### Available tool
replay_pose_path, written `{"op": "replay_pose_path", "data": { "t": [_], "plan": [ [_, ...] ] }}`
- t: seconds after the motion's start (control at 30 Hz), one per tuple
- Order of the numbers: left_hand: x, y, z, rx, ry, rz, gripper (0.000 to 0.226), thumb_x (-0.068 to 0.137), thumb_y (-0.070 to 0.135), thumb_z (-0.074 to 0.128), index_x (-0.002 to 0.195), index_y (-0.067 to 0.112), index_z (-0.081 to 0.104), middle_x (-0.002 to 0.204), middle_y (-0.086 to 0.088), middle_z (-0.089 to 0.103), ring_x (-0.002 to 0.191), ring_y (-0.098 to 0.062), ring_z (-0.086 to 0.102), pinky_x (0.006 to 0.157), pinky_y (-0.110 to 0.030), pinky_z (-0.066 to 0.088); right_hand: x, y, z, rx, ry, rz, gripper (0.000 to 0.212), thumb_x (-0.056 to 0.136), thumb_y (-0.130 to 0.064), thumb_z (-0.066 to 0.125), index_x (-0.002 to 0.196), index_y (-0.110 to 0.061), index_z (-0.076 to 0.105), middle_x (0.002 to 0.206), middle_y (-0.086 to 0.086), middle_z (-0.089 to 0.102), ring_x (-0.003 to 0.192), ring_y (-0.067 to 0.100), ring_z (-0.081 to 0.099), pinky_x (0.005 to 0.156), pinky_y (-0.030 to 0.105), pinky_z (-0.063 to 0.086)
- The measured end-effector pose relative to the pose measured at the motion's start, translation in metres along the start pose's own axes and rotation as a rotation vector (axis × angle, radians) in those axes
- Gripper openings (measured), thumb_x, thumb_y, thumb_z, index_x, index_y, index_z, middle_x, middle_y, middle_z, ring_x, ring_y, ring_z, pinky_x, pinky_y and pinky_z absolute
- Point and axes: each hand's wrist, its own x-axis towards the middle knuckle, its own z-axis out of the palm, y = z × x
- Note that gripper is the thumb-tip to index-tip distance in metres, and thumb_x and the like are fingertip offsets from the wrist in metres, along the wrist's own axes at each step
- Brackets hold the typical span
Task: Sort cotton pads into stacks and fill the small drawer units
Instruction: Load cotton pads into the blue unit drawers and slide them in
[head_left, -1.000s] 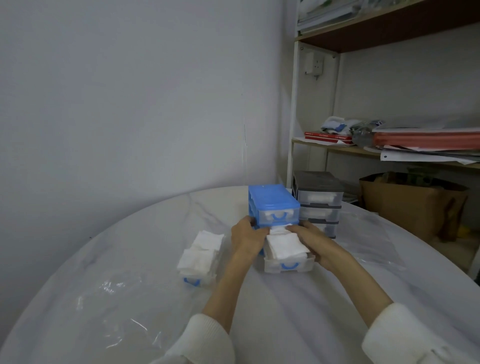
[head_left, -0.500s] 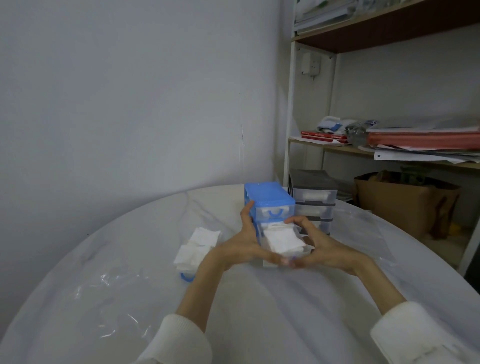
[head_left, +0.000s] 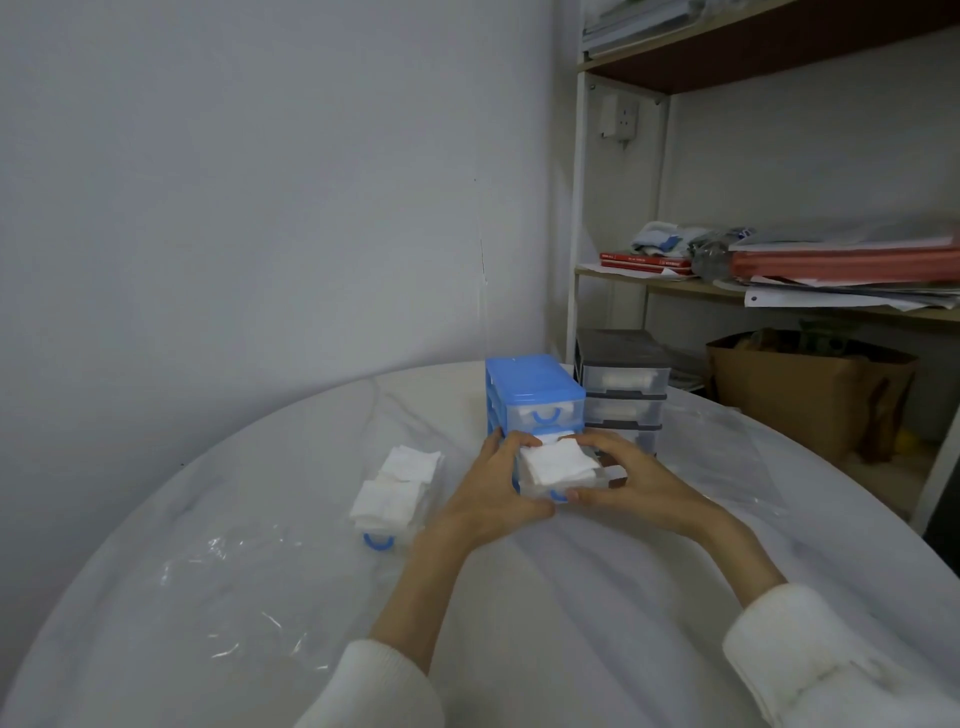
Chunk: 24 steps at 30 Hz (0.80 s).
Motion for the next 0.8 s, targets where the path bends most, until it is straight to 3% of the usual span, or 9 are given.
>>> {"op": "replay_pose_path", "data": {
  "t": [0.1,0.23,0.3,0.4,0.47,0.53,0.67,0.73,0.8],
  "plan": [
    [-0.003,0.001,0.003,-0.005,0.041,-0.009,0.065,0.06,0.025,0.07,0.12,0.017,0.047,0.124,0.0,0.04,0.104,-0.009,0.045,0.072,0.005,0.033,0.001,0.003,0.0,-0.01,-0.017,0.001,0.048,0.083,-0.013,0.068,0.118,-0.038,0.046,0.131,-0.012,0.042,0.111,0.005,0.048,0.09,0.017,0.042],
    [-0.004,0.0,0.001,-0.008,0.069,0.013,0.055,0.074,0.008,0.071,0.124,0.015,0.05,0.124,-0.001,0.043,0.104,-0.01,0.048,0.076,0.004,0.033,0.002,0.005,0.002,-0.058,0.013,0.012,0.047,0.086,-0.015,0.065,0.128,-0.027,0.048,0.135,-0.006,0.041,0.115,0.01,0.047,0.098,0.028,0.043],
    [-0.003,0.0,0.0,-0.024,0.083,0.024,0.051,0.076,0.007,0.071,0.122,0.017,0.052,0.122,0.0,0.045,0.103,-0.011,0.049,0.076,0.003,0.034,0.002,0.005,0.003,-0.061,0.032,-0.003,0.044,0.088,-0.018,0.063,0.126,-0.033,0.048,0.133,-0.007,0.042,0.116,0.011,0.047,0.1,0.031,0.043],
    [-0.003,-0.002,0.0,-0.085,0.127,0.04,0.051,0.071,0.016,0.074,0.11,0.032,0.046,0.115,0.001,0.054,0.098,-0.015,0.055,0.078,-0.009,0.043,0.001,0.003,0.005,-0.026,0.051,-0.048,0.042,0.089,-0.023,0.062,0.114,-0.049,0.042,0.127,-0.013,0.046,0.113,0.007,0.049,0.097,0.03,0.043],
    [-0.003,-0.005,0.0,-0.146,0.137,0.05,0.053,0.065,0.028,0.074,0.107,0.037,0.042,0.114,0.001,0.059,0.1,-0.019,0.059,0.08,-0.027,0.051,0.001,0.004,0.005,-0.039,0.051,-0.072,0.039,0.09,-0.028,0.06,0.114,-0.052,0.04,0.125,-0.014,0.047,0.112,0.006,0.05,0.096,0.029,0.044],
    [-0.004,-0.007,-0.001,-0.168,0.124,0.059,0.05,0.067,0.029,0.072,0.105,0.038,0.042,0.114,0.004,0.058,0.104,-0.02,0.059,0.081,-0.037,0.053,0.002,0.007,0.004,-0.074,0.044,-0.086,0.034,0.09,-0.033,0.058,0.114,-0.053,0.043,0.126,-0.013,0.046,0.111,0.006,0.05,0.094,0.027,0.045],
    [-0.002,-0.014,-0.004,-0.122,0.121,0.067,0.034,0.078,0.02,0.071,0.098,0.038,0.051,0.112,0.008,0.059,0.108,-0.017,0.055,0.093,-0.037,0.048,0.004,0.011,0.007,-0.137,0.069,-0.084,0.026,0.089,-0.035,0.059,0.109,-0.05,0.051,0.125,-0.013,0.045,0.11,-0.003,0.048,0.091,0.015,0.044],
    [-0.002,-0.016,-0.005,-0.116,0.144,0.099,0.03,0.08,0.016,0.072,0.102,0.03,0.057,0.111,0.008,0.061,0.107,-0.016,0.057,0.094,-0.031,0.046,0.005,0.01,0.008,-0.167,0.095,-0.085,0.028,0.087,-0.035,0.062,0.109,-0.047,0.05,0.123,-0.012,0.044,0.108,-0.006,0.047,0.086,0.007,0.041],
    [-0.002,-0.016,-0.005,-0.092,0.164,0.121,0.028,0.082,0.016,0.071,0.107,0.021,0.06,0.111,0.005,0.062,0.104,-0.015,0.057,0.092,-0.027,0.046,0.005,0.009,0.009,-0.186,0.111,-0.086,0.028,0.087,-0.035,0.062,0.11,-0.044,0.05,0.123,-0.01,0.044,0.106,-0.002,0.048,0.087,0.008,0.04]
  ]
}}
